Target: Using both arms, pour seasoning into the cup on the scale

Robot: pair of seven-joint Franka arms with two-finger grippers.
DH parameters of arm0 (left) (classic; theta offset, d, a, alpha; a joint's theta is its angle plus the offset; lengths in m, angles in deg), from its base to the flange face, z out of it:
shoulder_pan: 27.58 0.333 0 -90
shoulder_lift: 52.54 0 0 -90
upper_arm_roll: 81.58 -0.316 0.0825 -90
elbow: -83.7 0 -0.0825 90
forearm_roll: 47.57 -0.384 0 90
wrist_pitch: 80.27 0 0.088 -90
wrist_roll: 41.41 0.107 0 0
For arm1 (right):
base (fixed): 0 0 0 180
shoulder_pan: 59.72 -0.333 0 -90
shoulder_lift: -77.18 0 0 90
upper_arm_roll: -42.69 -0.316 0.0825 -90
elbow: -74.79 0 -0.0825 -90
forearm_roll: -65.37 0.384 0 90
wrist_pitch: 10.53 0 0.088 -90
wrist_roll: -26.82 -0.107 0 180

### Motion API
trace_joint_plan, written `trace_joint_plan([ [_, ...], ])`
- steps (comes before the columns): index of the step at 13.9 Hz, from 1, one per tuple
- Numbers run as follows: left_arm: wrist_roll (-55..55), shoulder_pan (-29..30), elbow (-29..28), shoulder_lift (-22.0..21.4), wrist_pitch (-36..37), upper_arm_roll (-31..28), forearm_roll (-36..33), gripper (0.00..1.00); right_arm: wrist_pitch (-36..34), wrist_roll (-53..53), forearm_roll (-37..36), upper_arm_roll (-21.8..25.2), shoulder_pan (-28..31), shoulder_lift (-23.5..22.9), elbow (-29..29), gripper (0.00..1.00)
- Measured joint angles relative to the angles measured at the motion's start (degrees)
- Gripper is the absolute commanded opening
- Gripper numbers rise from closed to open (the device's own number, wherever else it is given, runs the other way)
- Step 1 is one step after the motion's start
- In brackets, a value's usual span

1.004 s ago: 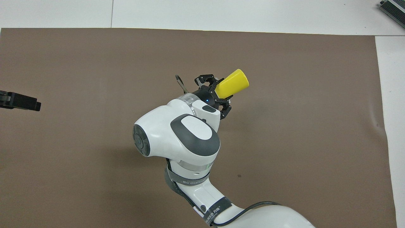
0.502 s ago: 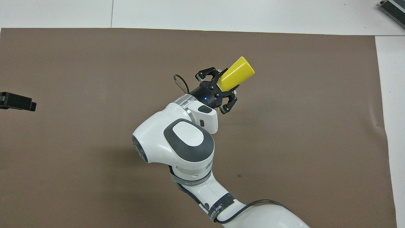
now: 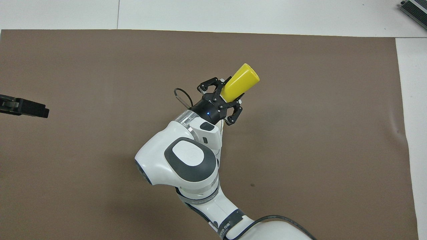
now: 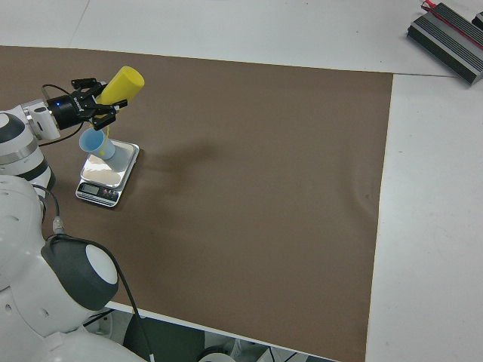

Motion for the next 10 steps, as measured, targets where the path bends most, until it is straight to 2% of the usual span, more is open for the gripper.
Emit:
trace_joint_plan([
  [4,0.0,-0.6,0.0,0.0,0.0,0.3,0.0,1.00,1.5,-1.8,-1.9,-0.6,0.0,1.6,-5.3,0.00],
  [10,-0.1,0.5,0.0,0.0,0.0,-0.5,0.0,1.00,3.3,-2.8,-2.5,-0.6,0.0,2.7,-7.1,0.00],
])
